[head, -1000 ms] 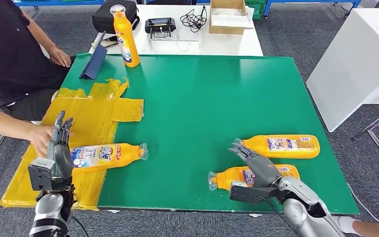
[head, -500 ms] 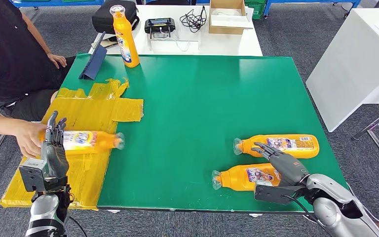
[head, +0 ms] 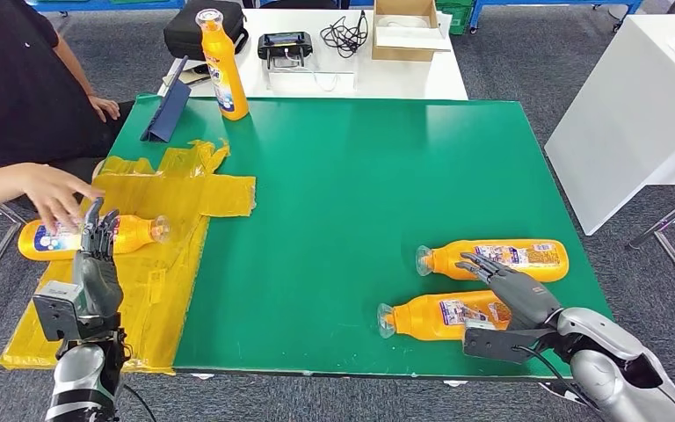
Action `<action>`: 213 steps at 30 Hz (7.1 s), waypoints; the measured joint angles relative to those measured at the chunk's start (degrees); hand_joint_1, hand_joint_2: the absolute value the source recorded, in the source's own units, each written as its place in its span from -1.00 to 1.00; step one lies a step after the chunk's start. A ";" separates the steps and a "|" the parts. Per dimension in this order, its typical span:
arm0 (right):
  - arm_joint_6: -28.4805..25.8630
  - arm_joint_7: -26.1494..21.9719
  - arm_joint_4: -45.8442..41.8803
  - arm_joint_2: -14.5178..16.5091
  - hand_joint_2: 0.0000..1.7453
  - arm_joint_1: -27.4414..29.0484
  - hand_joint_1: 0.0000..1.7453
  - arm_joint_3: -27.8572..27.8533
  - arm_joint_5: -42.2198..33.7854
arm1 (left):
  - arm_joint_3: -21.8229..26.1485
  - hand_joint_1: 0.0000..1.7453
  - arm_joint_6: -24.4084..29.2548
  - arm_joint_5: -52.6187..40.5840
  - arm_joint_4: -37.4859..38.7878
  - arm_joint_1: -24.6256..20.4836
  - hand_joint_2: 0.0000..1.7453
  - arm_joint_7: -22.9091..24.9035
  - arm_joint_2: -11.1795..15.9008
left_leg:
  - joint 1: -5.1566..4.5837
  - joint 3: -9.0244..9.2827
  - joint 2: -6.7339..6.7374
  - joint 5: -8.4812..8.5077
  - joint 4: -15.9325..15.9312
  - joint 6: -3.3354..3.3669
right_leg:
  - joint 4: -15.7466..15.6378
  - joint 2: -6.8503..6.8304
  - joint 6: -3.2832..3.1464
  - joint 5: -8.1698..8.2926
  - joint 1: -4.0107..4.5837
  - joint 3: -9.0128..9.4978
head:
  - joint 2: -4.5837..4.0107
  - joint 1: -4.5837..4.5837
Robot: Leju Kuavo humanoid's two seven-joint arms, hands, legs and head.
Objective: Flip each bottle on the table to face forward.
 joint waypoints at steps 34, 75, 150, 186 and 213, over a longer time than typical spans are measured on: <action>-8.23 6.18 15.47 1.08 1.00 -2.80 -1.00 12.99 13.29 | -4.52 -1.00 -0.87 0.06 1.37 -3.04 -1.00 0.00 -0.99 | 0.40 0.53 0.62 -0.20 -0.04 -0.22 | -0.11 0.60 -0.06 0.04 0.31 0.33 | 0.00 0.02; -5.60 -11.45 40.33 25.55 1.00 -8.34 1.00 -1.53 -5.33 | -11.27 -1.00 -0.28 3.11 4.46 -8.80 -1.00 0.23 -2.83 | 1.63 0.73 2.31 0.34 -0.11 -0.72 | -1.03 2.51 -1.12 1.94 1.42 0.24 | 0.00 0.13; -19.52 -11.65 50.27 51.59 1.00 -12.16 -1.00 12.06 -8.35 | -25.92 1.00 -2.78 -4.69 0.70 -2.09 1.00 4.09 -4.42 | 1.30 -1.31 0.80 0.89 -0.06 -0.78 | -0.91 1.02 -1.10 1.93 1.17 -1.41 | 0.00 0.11; -7.36 -8.99 13.16 15.66 1.00 -9.63 -1.00 -11.16 -2.44 | -30.23 1.00 43.21 -81.57 12.14 -0.64 1.00 28.80 3.51 | 0.85 -1.42 0.41 1.01 -0.04 -0.43 | -0.86 0.64 -0.83 1.84 0.67 -1.40 | 0.00 0.09; 7.29 -0.19 29.84 4.63 1.00 -25.87 -1.00 3.60 -9.65 | -27.25 -1.00 42.70 -65.10 40.39 -14.41 1.00 15.78 5.50 | 0.66 -1.32 -0.20 1.18 -0.02 -0.23 | -0.84 0.04 -0.82 1.84 0.50 -1.13 | 0.00 0.08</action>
